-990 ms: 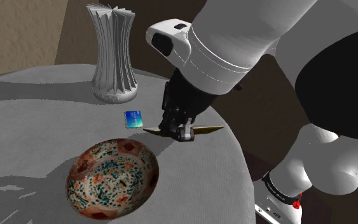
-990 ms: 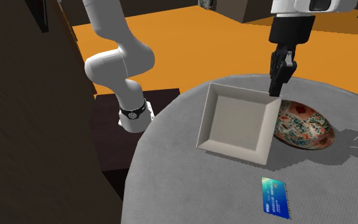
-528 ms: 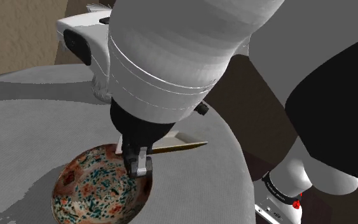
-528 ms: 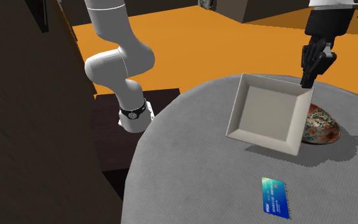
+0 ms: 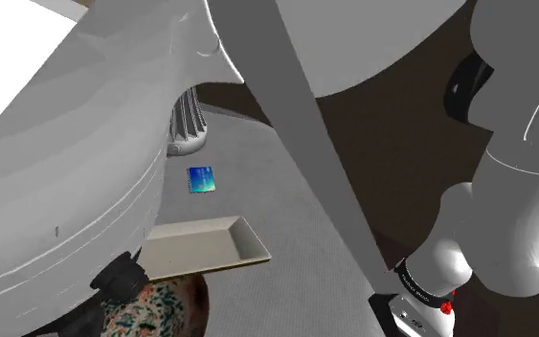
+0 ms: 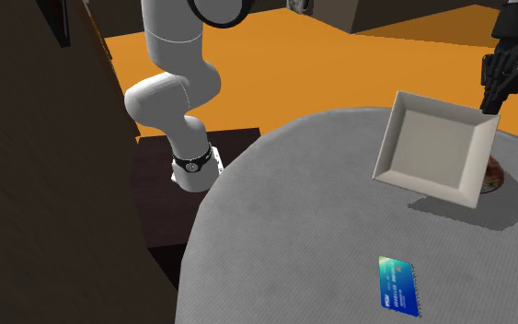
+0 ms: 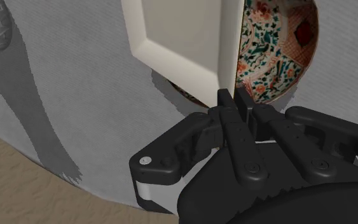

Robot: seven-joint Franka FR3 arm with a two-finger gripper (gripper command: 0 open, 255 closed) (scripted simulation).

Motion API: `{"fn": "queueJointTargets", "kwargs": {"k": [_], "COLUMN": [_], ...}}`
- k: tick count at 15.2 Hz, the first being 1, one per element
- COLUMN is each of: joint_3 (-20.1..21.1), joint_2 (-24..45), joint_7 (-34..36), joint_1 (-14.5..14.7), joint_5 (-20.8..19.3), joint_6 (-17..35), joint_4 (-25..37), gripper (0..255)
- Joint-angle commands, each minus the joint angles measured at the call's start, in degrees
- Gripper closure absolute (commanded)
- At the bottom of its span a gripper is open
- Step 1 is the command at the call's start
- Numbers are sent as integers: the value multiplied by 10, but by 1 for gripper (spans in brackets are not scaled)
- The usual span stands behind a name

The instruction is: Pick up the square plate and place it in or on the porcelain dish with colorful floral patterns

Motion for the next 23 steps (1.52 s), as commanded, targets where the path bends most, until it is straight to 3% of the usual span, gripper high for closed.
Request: {"fn": "queueJointTargets", "kwargs": {"k": [1,16,23], "joint_3": [-4,-9,-10], "joint_2": [18,19,20], "joint_7": [11,49,51], "joint_1": [14,-9,-10], "joint_5": [-13,-24,-25], "joint_6": [1,108,113], "joint_4": [10,-105,-110], "gripper": [255,255,255]}}
